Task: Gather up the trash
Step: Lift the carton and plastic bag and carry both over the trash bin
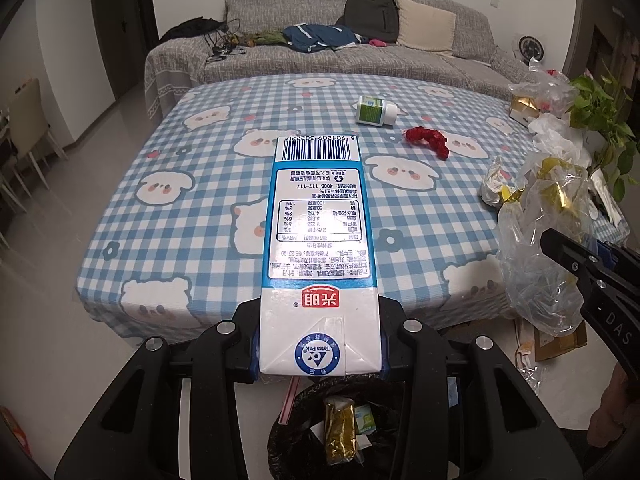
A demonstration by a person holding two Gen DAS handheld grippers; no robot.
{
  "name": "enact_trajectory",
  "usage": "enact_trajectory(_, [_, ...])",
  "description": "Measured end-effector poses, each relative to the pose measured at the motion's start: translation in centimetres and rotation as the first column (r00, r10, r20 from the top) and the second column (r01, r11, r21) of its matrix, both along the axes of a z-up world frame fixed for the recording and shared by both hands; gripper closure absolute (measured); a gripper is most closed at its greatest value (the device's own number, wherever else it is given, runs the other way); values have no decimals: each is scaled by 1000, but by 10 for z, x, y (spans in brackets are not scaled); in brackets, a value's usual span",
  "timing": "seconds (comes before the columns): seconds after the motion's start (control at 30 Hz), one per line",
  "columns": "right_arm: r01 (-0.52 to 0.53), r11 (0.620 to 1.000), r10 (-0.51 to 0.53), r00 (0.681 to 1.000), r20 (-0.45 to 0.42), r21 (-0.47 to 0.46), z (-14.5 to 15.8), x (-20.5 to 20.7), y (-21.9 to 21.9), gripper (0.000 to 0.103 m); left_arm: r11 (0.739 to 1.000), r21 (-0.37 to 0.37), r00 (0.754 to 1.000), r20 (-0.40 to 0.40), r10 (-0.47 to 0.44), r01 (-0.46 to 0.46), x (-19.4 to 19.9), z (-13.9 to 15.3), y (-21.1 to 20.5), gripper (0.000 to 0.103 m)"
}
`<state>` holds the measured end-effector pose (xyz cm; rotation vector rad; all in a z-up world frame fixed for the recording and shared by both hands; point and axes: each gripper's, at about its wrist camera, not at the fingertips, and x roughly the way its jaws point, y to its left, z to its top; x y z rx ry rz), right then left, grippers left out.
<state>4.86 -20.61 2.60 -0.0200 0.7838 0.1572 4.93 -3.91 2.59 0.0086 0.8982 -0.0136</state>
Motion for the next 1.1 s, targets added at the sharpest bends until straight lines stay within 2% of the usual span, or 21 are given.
enact_trajectory(0.67, [-13,1000,13,999,-50,12,-39,-45,14,76,1000,-23,1000,-12,5,-5,-60,-31,14,64])
enact_trajectory(0.83, [-24,1000,24,998,-59,-1,-50,-56,21,76,999,-32,999,-33,1,-2,-73,-48,16,64])
enact_trajectory(1.1, [-42,999,41,995,-95,-9,-83,-78,30,76,999,-40,998,-60,6,-9,-96,-79,21,64])
